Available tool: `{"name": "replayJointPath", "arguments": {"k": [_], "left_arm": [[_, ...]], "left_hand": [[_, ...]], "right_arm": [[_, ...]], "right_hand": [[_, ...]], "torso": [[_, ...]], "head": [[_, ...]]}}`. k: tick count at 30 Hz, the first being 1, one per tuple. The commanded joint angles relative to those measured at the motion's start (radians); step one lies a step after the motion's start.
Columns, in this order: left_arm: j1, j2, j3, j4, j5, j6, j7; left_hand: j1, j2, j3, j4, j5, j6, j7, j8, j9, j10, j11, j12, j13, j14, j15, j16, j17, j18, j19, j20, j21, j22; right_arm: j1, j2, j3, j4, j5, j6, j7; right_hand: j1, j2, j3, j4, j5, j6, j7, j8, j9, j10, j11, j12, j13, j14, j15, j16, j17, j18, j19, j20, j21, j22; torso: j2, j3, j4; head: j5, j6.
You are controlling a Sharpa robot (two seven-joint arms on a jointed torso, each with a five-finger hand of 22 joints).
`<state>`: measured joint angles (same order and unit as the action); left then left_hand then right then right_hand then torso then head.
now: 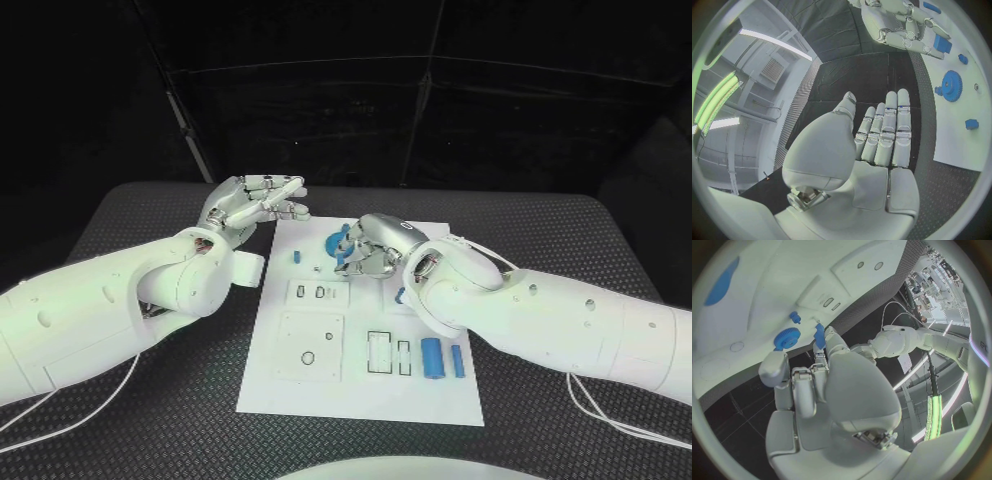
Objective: Assemble the parts on the task board
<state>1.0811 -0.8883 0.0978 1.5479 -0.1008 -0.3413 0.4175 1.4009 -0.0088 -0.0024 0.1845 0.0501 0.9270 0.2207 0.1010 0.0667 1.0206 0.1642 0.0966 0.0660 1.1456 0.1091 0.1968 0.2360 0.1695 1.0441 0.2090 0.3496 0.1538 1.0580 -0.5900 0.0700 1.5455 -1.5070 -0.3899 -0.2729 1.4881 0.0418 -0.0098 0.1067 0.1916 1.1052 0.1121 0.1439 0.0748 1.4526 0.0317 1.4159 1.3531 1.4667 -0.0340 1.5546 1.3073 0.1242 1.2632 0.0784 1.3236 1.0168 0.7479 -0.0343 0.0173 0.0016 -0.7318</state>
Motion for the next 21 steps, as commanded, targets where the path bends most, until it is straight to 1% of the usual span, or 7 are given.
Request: {"name": "replayJointPath", "arguments": {"k": [1, 4, 8, 11, 15, 17, 21], "left_arm": [[0.001, 0.003, 0.001, -0.001, -0.003, 0.016, 0.001], [0.002, 0.005, 0.001, -0.002, -0.003, 0.017, 0.001], [0.002, 0.006, 0.001, -0.003, -0.003, 0.017, 0.001], [0.001, 0.007, 0.001, -0.003, -0.003, 0.017, 0.002], [0.001, 0.007, 0.001, -0.004, -0.003, 0.016, 0.002], [0.001, 0.006, 0.001, -0.004, -0.003, 0.016, 0.002], [0.001, 0.006, 0.001, -0.004, -0.003, 0.017, 0.002]], "left_hand": [[0.008, 0.006, -0.002, -0.002, -0.002, 0.007, 0.000, -0.003, 0.001, 0.005, 0.001, -0.003, 0.001, 0.005, -0.004, -0.007, 0.001, 0.011, -0.005, -0.002, -0.005, -0.001], [0.008, 0.006, -0.002, -0.002, -0.002, 0.007, 0.000, -0.003, 0.001, 0.006, 0.001, -0.003, 0.001, 0.006, -0.004, -0.007, 0.002, 0.011, -0.005, -0.002, -0.005, -0.001], [0.008, 0.006, -0.002, -0.002, -0.002, 0.007, -0.001, -0.003, 0.001, 0.006, 0.001, -0.003, 0.001, 0.006, -0.004, -0.007, 0.002, 0.011, -0.005, -0.002, -0.005, -0.001], [0.008, 0.006, -0.002, -0.002, -0.002, 0.007, -0.001, -0.003, 0.001, 0.006, 0.001, -0.003, 0.001, 0.006, -0.004, -0.007, 0.002, 0.011, -0.004, -0.002, -0.005, -0.001], [0.008, 0.006, -0.002, -0.002, -0.002, 0.008, -0.001, -0.003, 0.001, 0.006, 0.001, -0.003, 0.001, 0.006, -0.004, -0.007, 0.002, 0.011, -0.005, -0.002, -0.005, -0.001], [0.008, 0.006, -0.003, -0.002, -0.002, 0.008, -0.001, -0.003, 0.001, 0.006, 0.001, -0.003, 0.001, 0.006, -0.004, -0.007, 0.002, 0.011, -0.005, -0.002, -0.005, -0.001], [0.008, 0.006, -0.003, -0.002, -0.002, 0.008, -0.001, -0.003, 0.001, 0.006, 0.001, -0.003, 0.001, 0.006, -0.004, -0.007, 0.002, 0.011, -0.005, -0.002, -0.005, -0.001]], "right_arm": [[0.001, 0.012, -0.013, -0.003, -0.069, 0.053, -0.042], [0.001, 0.024, -0.021, -0.008, -0.082, 0.059, -0.046], [0.001, 0.037, -0.026, -0.013, -0.090, 0.066, -0.047], [0.000, 0.043, -0.030, -0.014, -0.093, 0.072, -0.048], [0.000, 0.047, -0.037, -0.012, -0.097, 0.083, -0.049], [0.000, 0.050, -0.040, -0.013, -0.102, 0.090, -0.050], [-0.001, 0.053, -0.043, -0.016, -0.107, 0.095, -0.050]], "right_hand": [[-0.003, 0.012, 0.003, 0.004, -0.007, 0.022, -0.011, 0.007, 0.003, 0.001, -0.010, -0.005, 0.036, 0.096, -0.009, 0.002, 0.223, -0.018, -0.001, -0.008, -0.001, -0.001], [-0.006, 0.010, 0.003, 0.005, -0.009, 0.023, -0.011, 0.007, 0.003, 0.001, -0.010, -0.005, 0.036, 0.096, -0.009, 0.002, 0.223, -0.018, -0.001, -0.009, -0.001, -0.001], [-0.006, 0.010, 0.003, 0.005, -0.009, 0.023, -0.011, 0.007, 0.003, 0.001, -0.010, -0.005, 0.036, 0.096, -0.009, 0.002, 0.223, -0.018, -0.001, -0.009, -0.001, -0.001], [-0.009, 0.009, 0.002, 0.006, -0.011, 0.023, -0.012, 0.008, 0.003, 0.002, -0.010, -0.004, 0.037, 0.095, -0.009, 0.001, 0.222, -0.018, -0.001, -0.009, -0.001, -0.002], [-0.009, 0.009, 0.002, 0.006, -0.011, 0.023, -0.012, 0.008, 0.003, 0.002, -0.010, -0.004, 0.037, 0.095, -0.009, 0.001, 0.222, -0.018, -0.001, -0.009, -0.001, -0.002], [-0.010, 0.008, 0.002, 0.007, -0.011, 0.023, -0.012, 0.008, 0.003, 0.002, -0.010, -0.004, 0.037, 0.095, -0.009, 0.001, 0.221, -0.018, -0.002, -0.009, -0.002, -0.003], [-0.010, 0.008, 0.002, 0.007, -0.011, 0.023, -0.012, 0.008, 0.003, 0.002, -0.010, -0.004, 0.037, 0.095, -0.009, 0.001, 0.221, -0.018, -0.002, -0.009, -0.002, -0.003]], "torso": [[0.000, 0.0007, -0.0012], [0.001, 0.0012, 0.0002], [0.001, 0.0018, 0.0001], [0.000, 0.0007, 0.0006], [0.000, 0.0014, 0.0006], [0.000, 0.0011, 0.0002], [0.000, 0.0011, 0.0004]], "head": [[0.004, -0.002], [0.006, -0.004], [0.006, -0.007], [0.007, -0.009], [0.007, -0.010], [0.008, -0.011], [0.007, -0.011]]}}
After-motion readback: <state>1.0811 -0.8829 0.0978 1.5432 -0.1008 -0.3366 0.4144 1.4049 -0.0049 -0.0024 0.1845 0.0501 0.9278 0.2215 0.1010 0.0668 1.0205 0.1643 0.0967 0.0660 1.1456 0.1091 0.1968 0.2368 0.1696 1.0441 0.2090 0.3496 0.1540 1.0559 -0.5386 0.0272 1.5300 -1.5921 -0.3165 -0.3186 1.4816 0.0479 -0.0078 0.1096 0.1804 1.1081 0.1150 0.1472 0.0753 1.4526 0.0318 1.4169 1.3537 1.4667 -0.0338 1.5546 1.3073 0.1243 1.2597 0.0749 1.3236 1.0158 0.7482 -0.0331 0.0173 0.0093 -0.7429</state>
